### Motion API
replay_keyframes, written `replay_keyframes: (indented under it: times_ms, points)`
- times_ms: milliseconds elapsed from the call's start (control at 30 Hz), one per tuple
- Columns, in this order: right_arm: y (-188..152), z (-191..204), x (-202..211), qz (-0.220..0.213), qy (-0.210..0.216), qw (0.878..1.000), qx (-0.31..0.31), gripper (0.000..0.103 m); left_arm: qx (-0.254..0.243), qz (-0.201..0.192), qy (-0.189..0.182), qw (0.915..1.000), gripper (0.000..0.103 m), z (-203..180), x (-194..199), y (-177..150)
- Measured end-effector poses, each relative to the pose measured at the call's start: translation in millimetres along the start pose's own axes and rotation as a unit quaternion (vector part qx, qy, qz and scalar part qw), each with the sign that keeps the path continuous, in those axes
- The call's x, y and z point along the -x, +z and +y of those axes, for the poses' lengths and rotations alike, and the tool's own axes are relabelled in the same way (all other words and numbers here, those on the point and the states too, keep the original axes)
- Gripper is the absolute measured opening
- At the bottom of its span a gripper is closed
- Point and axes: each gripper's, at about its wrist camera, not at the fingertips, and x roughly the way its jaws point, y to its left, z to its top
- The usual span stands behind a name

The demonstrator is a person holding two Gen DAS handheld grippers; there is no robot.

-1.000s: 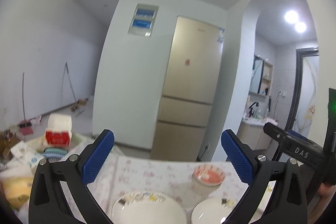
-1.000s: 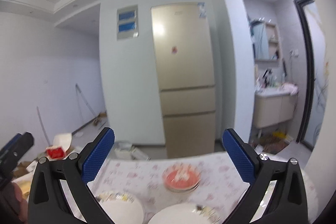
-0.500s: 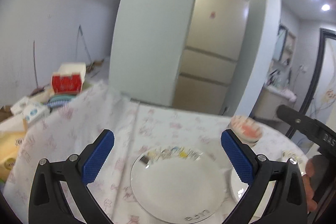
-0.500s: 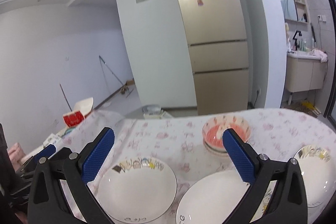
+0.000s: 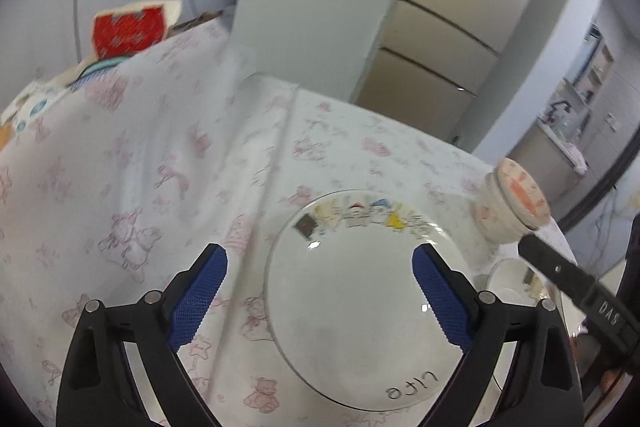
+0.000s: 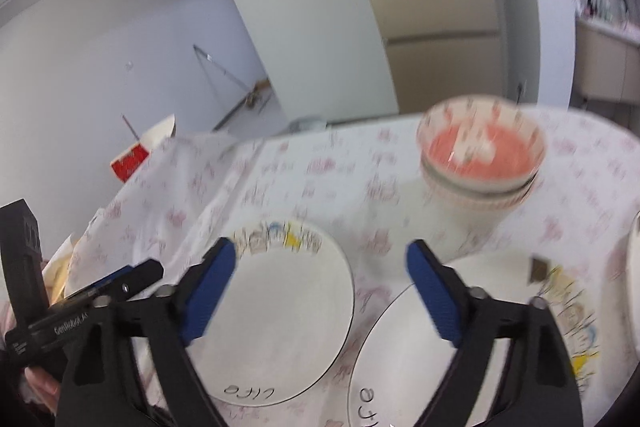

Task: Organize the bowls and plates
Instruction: 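Close the left gripper on the rim of the cartoon-rimmed white plate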

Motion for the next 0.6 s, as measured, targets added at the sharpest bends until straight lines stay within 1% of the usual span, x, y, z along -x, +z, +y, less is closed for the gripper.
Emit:
replay_keyframes:
  times_ms: [33,67,100,133,200,267,333,367,400,433,500,567,600]
  points:
    - [-2,-1,-5,0.006,0.000,1.000,-0.003,0.078,0.014,0.006,0.009,0.9998,0.088,4,-3,0]
    - [-4,-3,-10,0.012,0.001,1.000,-0.009,0.078,0.035,0.014,0.018,0.9991,0.087,12,-7,1]
    - [-6,-6,-15,0.020,0.004,1.000,-0.015,0.078,0.053,0.019,0.018,0.9982,0.084,18,-10,-1]
    - [-7,-8,-19,0.028,0.002,0.999,-0.019,0.075,0.060,0.025,0.015,0.9978,0.080,22,-13,0]
    - [-9,-11,-25,0.040,-0.002,0.999,-0.025,0.069,0.060,0.026,0.018,0.9977,0.079,25,-14,0]
    - [-9,-15,-28,0.048,0.005,0.998,-0.033,0.069,0.064,0.028,0.019,0.9974,0.079,27,-17,0]
    - [-10,-16,-31,0.052,0.007,0.998,-0.038,0.068,0.067,0.037,0.010,0.9970,0.074,27,-21,-1]
    - [-10,-15,-32,0.055,0.008,0.998,-0.035,0.066,0.068,0.042,0.009,0.9968,0.072,27,-23,-1]
    - [-10,-14,-34,0.058,0.008,0.998,-0.028,0.062,0.067,0.046,0.011,0.9966,0.067,27,-26,-2]
    - [-11,-13,-36,0.062,0.006,0.998,-0.022,0.058,0.071,0.050,0.017,0.9961,0.065,28,-28,-3]
    - [-12,-12,-41,0.068,-0.001,0.998,-0.019,0.054,0.078,0.052,0.029,0.9952,0.064,30,-32,-3]
    - [-14,-14,-48,0.077,-0.007,0.997,-0.025,0.051,0.084,0.056,0.027,0.9945,0.062,33,-34,-3]
    - [-15,-15,-53,0.085,-0.011,0.996,-0.027,0.046,0.088,0.060,0.023,0.9940,0.059,35,-36,-3]
